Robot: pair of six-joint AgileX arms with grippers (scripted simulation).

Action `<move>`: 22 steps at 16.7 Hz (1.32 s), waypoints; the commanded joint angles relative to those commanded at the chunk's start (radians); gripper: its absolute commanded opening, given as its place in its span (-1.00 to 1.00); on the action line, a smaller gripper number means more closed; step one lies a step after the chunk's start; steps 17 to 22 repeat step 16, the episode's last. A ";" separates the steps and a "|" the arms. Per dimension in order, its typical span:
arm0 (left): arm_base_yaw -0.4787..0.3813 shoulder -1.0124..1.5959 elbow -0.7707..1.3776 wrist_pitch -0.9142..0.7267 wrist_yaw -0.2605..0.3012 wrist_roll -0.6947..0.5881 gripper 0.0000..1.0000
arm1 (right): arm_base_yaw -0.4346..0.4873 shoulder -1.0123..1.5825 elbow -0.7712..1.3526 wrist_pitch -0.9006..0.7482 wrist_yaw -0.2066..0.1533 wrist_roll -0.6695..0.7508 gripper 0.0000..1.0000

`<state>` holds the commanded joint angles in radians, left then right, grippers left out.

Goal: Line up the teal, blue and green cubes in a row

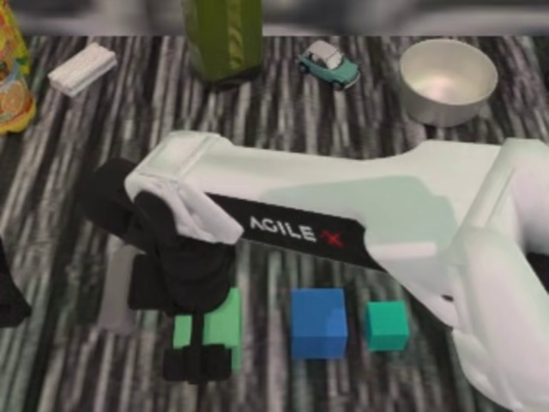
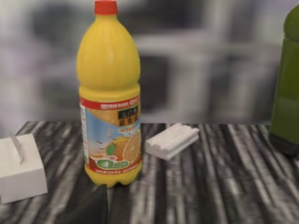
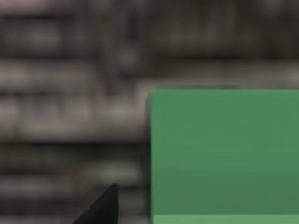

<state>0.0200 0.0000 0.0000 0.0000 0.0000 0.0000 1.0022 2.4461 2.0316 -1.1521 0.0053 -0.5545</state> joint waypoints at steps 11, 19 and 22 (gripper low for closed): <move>0.000 0.000 0.000 0.000 0.000 0.000 1.00 | 0.002 -0.007 0.145 -0.157 0.000 0.001 1.00; 0.000 0.000 0.000 0.000 0.000 0.000 1.00 | 0.006 -0.019 0.244 -0.263 0.000 -0.002 1.00; 0.000 0.000 0.000 0.000 0.000 0.000 1.00 | 0.006 -0.019 0.244 -0.263 0.000 -0.002 1.00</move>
